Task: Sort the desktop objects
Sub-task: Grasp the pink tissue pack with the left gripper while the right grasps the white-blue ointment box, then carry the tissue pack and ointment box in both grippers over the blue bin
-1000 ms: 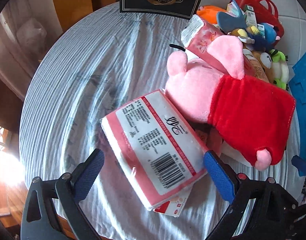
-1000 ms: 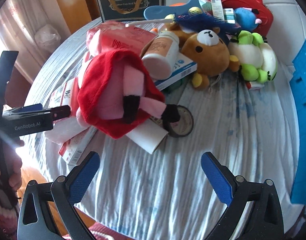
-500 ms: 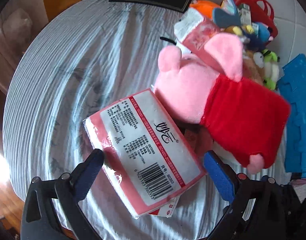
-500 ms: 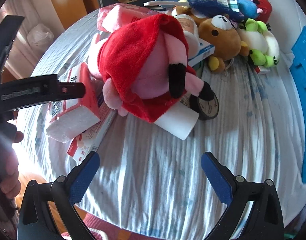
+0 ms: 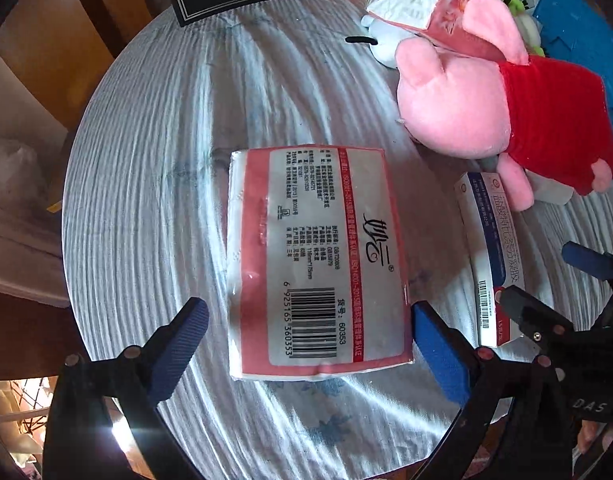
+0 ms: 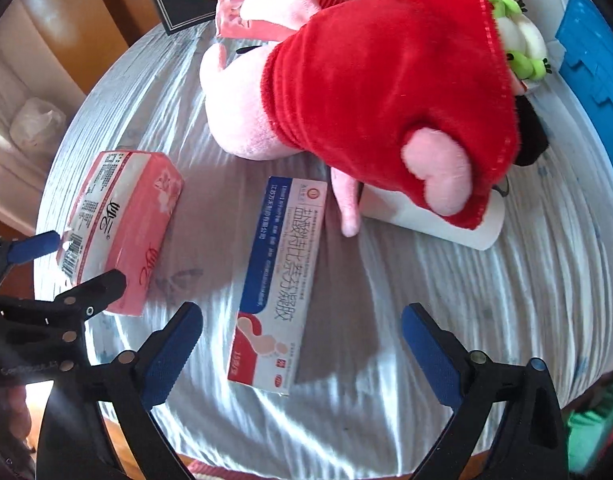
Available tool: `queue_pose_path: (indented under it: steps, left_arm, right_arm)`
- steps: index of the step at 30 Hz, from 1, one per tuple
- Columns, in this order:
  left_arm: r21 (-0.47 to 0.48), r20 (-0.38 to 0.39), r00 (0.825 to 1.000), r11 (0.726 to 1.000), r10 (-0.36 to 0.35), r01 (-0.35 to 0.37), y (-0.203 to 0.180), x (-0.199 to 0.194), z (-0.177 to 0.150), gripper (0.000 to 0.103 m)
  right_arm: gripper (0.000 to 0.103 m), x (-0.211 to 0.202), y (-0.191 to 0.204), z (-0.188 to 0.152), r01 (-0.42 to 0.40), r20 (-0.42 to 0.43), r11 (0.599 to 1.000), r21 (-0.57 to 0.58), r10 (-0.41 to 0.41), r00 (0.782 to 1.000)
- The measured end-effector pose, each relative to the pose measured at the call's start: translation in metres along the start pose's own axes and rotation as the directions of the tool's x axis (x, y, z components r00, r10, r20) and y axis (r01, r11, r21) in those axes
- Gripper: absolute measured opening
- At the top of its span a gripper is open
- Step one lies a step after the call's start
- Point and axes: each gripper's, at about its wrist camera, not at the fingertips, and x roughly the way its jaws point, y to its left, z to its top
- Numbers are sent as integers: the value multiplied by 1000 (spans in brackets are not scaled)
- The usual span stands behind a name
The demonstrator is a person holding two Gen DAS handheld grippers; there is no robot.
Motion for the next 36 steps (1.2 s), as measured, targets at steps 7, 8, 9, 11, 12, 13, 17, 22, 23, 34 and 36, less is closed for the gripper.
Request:
queue_pose_path:
  steps: [7, 8, 9, 11, 12, 13, 17, 22, 23, 34, 36]
  left_arm:
    - [25, -16, 1000, 1000, -13, 13, 10, 20, 11, 100]
    - [17, -29, 999, 1000, -19, 19, 11, 25, 11, 100]
    - [11, -43, 999, 1000, -20, 20, 12, 30, 11, 100]
    - [13, -54, 998, 1000, -19, 20, 12, 35, 8, 96]
    - [21, -46, 999, 999, -24, 25, 12, 35, 6, 96]
    - [28, -29, 999, 999, -29, 30, 12, 33, 3, 94]
    - [18, -8, 999, 999, -35, 36, 13, 25, -7, 91]
    - [5, 55, 998, 999, -33, 32, 14, -7, -23, 91]
    - [10, 81, 996, 1000, -28, 27, 12, -18, -25, 91]
    - [95, 365, 927, 994, -86, 54, -47, -134, 2, 91]
    - [120, 398, 910, 990, -113, 70, -71, -151, 6, 91]
  right_arm:
    - [65, 20, 6, 10, 28, -40, 998, 54, -26, 999]
    - [65, 22, 6, 11, 31, -45, 998, 57, -29, 999]
    - [65, 25, 6, 12, 37, -49, 998, 59, -35, 998]
    - [65, 30, 7, 14, 37, -58, 997, 64, -33, 998]
    - [65, 31, 8, 15, 37, -58, 997, 62, -33, 998]
    - [62, 34, 10, 15, 39, -57, 998, 57, -35, 998]
    - [40, 29, 22, 18, 63, -35, 998, 4, -63, 997]
    - [39, -5, 30, 11, 67, 16, 997, -44, -66, 998]
    - [38, -15, 30, 9, 57, 27, 997, -47, -55, 998]
    - [38, -143, -6, -9, 97, 257, 995, -18, -89, 962]
    - [38, -163, -18, -14, 125, 318, 992, 13, -123, 940]
